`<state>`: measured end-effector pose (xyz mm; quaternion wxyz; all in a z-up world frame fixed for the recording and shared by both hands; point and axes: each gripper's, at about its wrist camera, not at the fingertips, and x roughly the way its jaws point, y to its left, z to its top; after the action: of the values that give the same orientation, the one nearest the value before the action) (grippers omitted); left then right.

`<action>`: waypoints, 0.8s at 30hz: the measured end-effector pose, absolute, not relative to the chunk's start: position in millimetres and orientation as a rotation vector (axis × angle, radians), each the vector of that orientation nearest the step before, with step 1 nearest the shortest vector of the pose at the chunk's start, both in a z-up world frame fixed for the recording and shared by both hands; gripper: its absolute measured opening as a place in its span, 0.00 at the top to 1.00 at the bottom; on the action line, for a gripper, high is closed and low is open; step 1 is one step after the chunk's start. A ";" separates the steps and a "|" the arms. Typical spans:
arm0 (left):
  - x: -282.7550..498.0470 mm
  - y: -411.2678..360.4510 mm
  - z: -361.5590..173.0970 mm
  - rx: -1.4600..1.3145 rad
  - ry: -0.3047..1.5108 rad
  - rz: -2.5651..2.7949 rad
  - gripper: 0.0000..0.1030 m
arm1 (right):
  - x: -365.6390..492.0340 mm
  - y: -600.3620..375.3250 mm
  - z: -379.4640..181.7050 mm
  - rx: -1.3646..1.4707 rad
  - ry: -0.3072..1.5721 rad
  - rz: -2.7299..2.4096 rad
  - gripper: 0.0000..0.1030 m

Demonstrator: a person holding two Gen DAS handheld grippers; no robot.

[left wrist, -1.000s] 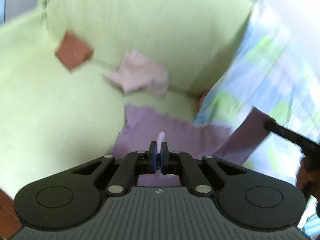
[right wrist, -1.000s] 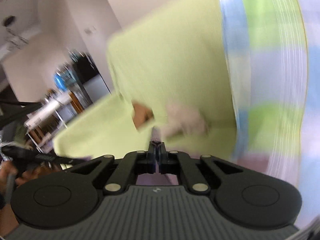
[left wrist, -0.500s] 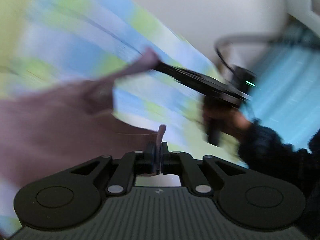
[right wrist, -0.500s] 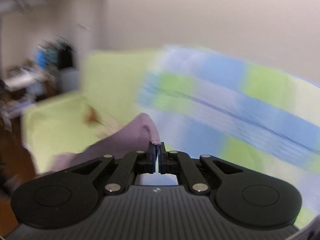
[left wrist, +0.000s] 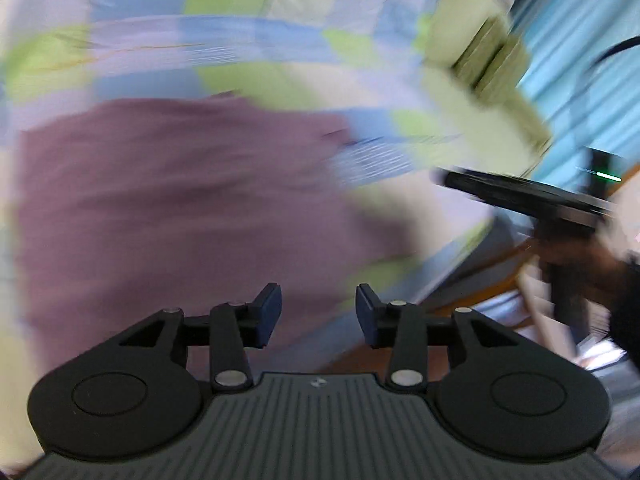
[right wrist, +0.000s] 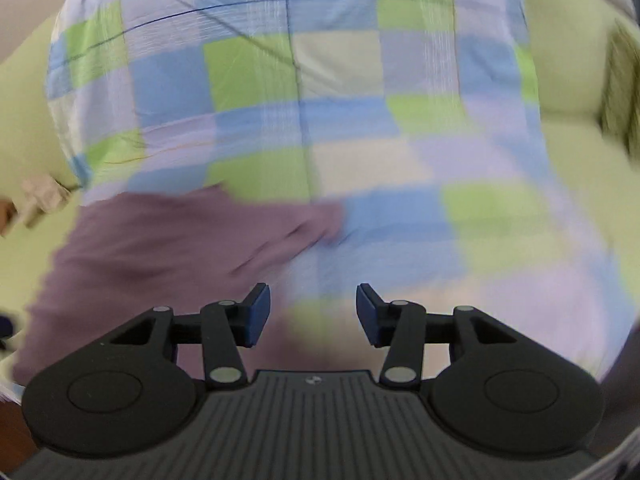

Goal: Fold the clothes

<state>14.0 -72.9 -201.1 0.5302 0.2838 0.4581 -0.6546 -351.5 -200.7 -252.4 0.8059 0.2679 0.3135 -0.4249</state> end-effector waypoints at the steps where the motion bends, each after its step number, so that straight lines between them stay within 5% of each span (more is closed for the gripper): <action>1: 34.0 -71.3 -205.7 0.729 1.070 -1.559 0.54 | -335.9 -176.2 -259.7 0.595 0.675 -0.891 0.58; 10: 167.0 -72.4 -223.5 1.025 0.962 -1.570 0.54 | -187.1 -6.9 -313.6 1.239 0.428 -0.940 0.57; 15: 176.7 -64.8 -221.2 1.004 0.981 -1.602 0.54 | -166.6 31.0 -338.3 1.448 0.195 -1.093 0.48; 24: 175.4 -77.0 -246.7 1.054 0.936 -1.719 0.54 | -141.9 53.8 -387.5 1.579 -0.128 -1.251 0.48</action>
<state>175.4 -77.0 -246.7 0.4435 0.4248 0.3773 -0.6932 -141.9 53.8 -387.5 0.5325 0.6622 -0.0536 -0.5244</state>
